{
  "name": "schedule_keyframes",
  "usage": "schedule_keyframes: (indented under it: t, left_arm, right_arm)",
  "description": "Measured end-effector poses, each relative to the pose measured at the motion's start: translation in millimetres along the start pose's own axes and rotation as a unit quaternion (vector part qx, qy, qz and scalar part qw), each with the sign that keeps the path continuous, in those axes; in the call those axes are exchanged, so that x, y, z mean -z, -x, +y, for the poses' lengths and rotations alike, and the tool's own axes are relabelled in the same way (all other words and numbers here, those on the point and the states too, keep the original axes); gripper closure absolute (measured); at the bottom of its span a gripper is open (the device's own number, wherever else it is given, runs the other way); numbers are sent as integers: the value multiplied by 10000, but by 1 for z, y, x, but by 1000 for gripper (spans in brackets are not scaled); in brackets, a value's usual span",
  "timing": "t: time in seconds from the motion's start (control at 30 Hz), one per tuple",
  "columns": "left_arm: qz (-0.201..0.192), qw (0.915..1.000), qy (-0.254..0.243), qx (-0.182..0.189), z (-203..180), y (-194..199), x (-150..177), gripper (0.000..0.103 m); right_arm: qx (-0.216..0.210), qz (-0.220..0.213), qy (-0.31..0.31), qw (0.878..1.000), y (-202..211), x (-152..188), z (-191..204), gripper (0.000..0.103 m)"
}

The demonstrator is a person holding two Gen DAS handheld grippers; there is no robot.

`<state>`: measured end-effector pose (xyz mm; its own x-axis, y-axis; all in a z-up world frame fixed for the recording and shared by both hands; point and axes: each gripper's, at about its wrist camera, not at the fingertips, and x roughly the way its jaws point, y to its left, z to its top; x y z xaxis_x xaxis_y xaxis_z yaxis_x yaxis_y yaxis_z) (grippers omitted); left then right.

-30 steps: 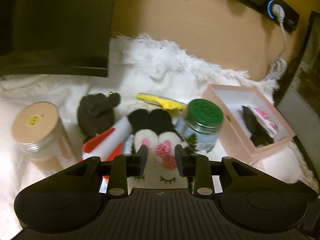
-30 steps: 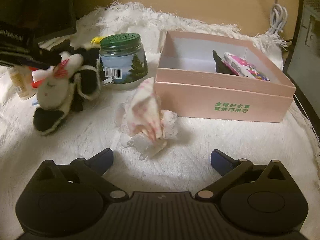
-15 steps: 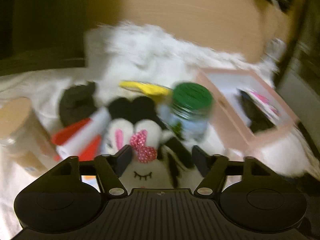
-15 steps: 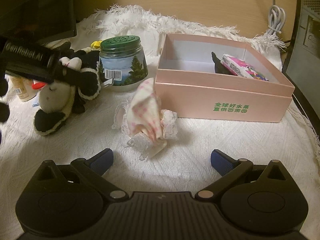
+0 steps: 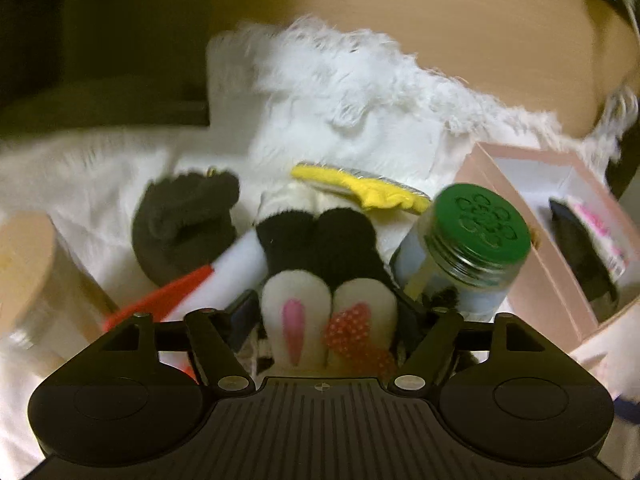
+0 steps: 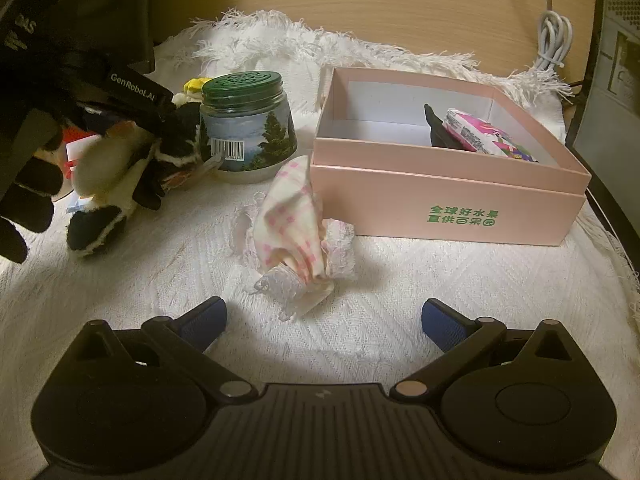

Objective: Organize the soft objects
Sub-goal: 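Lift the bunny plush with the left gripper while the right gripper lifts the crumpled cloth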

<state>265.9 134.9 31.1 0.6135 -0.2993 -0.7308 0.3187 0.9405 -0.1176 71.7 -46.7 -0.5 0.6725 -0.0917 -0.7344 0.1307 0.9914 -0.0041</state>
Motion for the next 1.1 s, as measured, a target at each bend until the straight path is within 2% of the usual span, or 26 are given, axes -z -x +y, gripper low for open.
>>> schedule_keyframes:
  t: [0.07, 0.17, 0.3, 0.37, 0.4, 0.57, 0.67, 0.77, 0.8, 0.9, 0.93, 1.0, 1.1]
  left_arm:
    - [20, 9996, 195, 180, 6, -3, -1, 24]
    - [-63, 9997, 26, 219, 1, -7, 2, 25]
    - [-112, 9991, 90, 391, 3, -3, 3, 40]
    - [-187, 9984, 142, 517, 8, 9, 5, 43]
    - [-214, 9980, 142, 569, 10, 17, 8, 44]
    - [-159, 9972, 71, 727, 16, 58, 31, 46]
    - [-33, 9968, 19, 796, 18, 79, 47, 46]
    - [39, 9963, 118, 848, 22, 93, 60, 46]
    - [63, 9960, 174, 874, 25, 96, 64, 46]
    - [121, 9957, 218, 894, 29, 104, 74, 46]
    - [145, 9958, 220, 880, 30, 105, 76, 46]
    - [184, 9959, 236, 856, 32, 108, 81, 46]
    - [214, 9950, 299, 929, 36, 115, 85, 46]
  right_arm:
    - [-15, 5, 4, 10000, 0, 0, 0, 0]
    - [-43, 52, 30, 10000, 1, 0, -1, 0]
    - [-147, 116, 173, 9997, -1, -1, 0, 0]
    - [-227, 250, 278, 9990, -1, -5, -1, 0]
    - [-224, 311, 268, 9989, 1, -7, -2, 5]
    - [-44, -181, 415, 9990, 23, -16, 8, 7]
    - [-63, -243, 474, 9986, 19, -28, 15, 13]
    - [-32, -121, 536, 9985, 5, -39, 20, 22]
    - [1, -88, 552, 9984, 1, -41, 22, 30]
    - [-43, 157, 596, 9981, -11, -48, 23, 68]
    - [-101, 270, 630, 9976, -12, -49, 25, 77]
    - [-137, 376, 691, 9968, -11, -55, 29, 84]
    - [-327, 309, 745, 9962, 5, -62, 34, 88]
